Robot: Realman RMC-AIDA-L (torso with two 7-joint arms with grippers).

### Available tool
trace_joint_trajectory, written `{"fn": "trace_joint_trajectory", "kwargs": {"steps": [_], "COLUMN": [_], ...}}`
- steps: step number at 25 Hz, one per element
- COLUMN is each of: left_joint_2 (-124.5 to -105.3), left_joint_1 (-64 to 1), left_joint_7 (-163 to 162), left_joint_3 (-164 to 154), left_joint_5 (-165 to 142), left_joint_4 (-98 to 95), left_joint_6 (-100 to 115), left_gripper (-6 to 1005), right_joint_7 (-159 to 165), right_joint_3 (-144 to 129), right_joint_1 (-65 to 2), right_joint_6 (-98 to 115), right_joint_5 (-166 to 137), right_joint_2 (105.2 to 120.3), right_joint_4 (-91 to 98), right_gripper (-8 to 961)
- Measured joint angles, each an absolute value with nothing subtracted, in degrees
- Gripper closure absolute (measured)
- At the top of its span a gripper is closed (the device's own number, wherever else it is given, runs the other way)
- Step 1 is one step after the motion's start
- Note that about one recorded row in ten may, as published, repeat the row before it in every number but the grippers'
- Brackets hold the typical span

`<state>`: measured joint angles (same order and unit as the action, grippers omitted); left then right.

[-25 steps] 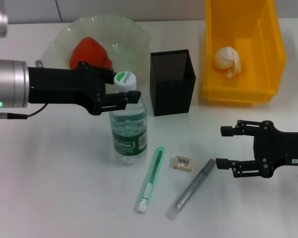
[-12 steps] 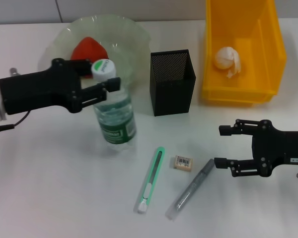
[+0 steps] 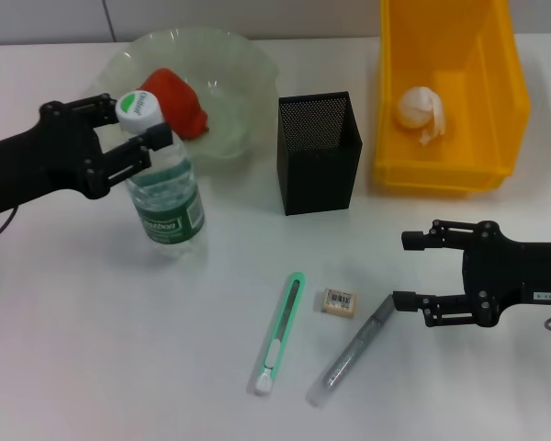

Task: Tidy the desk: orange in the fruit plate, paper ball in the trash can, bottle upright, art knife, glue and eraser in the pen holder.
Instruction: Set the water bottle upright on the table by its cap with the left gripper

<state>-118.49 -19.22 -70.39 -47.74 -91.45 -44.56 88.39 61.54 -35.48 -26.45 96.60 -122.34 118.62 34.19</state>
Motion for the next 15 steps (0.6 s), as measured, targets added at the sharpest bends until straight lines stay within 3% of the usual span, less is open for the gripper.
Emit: {"fn": "trace_joint_trajectory", "kwargs": {"steps": [15], "left_joint_2": [-118.54], "left_joint_1": [-19.8], "left_joint_7": [-62.4], "left_joint_3": [-40.2], "left_joint_5": [-90.1], "left_joint_4": [-37.1], "left_joint_6": [86.2], "left_gripper": [556], "right_joint_7": [60.9], "right_joint_3": [-35.4], "right_joint_1": [-26.1], "right_joint_6": [96.0], "right_joint_5": [-122.3], "right_joint_2": [118.92], "right_joint_4": [34.1], "right_gripper": [155]}}
